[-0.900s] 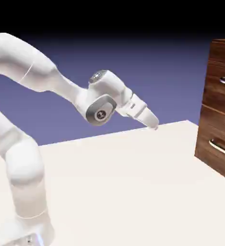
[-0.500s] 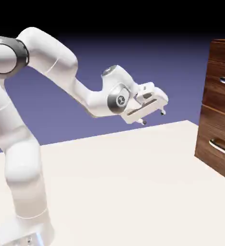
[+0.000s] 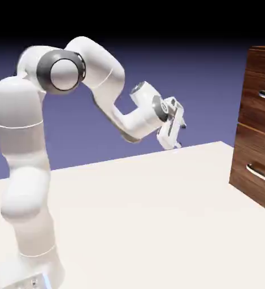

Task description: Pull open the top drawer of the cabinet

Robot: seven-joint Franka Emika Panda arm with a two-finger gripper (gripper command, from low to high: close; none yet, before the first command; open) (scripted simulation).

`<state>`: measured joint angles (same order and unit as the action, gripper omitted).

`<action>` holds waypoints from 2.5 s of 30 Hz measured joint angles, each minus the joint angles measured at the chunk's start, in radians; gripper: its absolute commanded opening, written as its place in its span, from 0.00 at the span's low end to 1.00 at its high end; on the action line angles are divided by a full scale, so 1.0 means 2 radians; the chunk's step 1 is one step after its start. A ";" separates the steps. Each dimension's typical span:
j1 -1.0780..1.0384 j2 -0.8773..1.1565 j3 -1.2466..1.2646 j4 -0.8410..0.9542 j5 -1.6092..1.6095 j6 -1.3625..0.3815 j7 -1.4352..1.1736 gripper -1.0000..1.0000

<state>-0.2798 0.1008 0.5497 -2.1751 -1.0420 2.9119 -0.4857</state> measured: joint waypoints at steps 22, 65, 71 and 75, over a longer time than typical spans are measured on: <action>-0.115 0.262 0.214 0.248 -0.406 -0.049 -0.478 0.50; -0.127 0.608 0.472 0.661 -0.772 -0.055 -1.101 0.00; -0.192 0.589 0.482 0.552 -0.807 -0.095 -1.046 0.00; -0.237 0.577 0.492 0.480 -0.822 -0.121 -1.017 0.00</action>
<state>-0.7531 1.2553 1.5336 -1.2154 -2.6868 2.6689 -2.5204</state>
